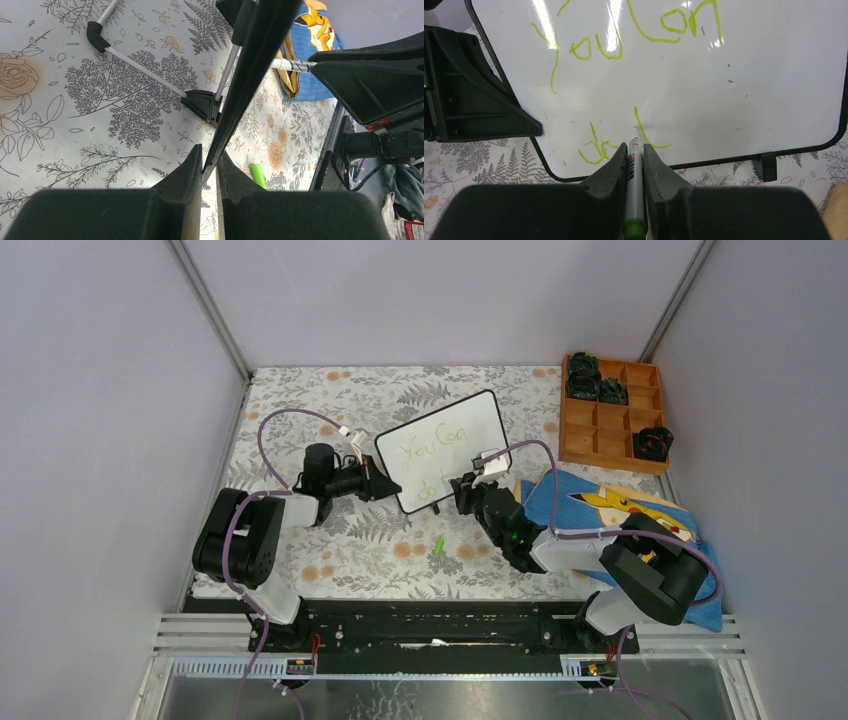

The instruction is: Write a sentence on the whiteboard

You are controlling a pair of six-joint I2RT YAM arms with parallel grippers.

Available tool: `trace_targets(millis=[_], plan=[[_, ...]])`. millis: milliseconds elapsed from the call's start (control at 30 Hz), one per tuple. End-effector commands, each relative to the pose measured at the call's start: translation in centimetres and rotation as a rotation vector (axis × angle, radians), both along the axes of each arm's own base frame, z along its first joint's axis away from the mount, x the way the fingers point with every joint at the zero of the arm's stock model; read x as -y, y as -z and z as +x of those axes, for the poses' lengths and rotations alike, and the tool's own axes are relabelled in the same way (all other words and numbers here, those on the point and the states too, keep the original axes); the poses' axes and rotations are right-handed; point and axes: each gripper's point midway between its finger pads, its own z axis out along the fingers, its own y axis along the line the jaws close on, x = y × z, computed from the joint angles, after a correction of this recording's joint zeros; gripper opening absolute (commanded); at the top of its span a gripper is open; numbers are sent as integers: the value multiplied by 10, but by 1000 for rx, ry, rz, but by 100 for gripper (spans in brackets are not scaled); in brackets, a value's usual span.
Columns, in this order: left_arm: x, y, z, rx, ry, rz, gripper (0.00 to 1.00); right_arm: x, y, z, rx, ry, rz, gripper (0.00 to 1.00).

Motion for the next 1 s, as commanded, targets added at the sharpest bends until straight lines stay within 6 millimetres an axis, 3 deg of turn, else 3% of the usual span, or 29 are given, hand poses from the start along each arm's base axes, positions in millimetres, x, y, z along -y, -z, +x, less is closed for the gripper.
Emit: trace_targets(millis=[0, 300, 700, 967], plan=[[-9, 31, -1, -87, -58, 85, 0, 7, -18, 17, 45, 82, 26, 0], [-9, 31, -1, -86, -57, 85, 0, 23, -17, 19, 40, 145, 6, 0], [-9, 30, -1, -85, -58, 84, 0, 23, -58, 14, 132, 115, 83, 0], [-9, 31, -1, -85, -58, 85, 0, 14, -65, 22, 140, 103, 80, 0]])
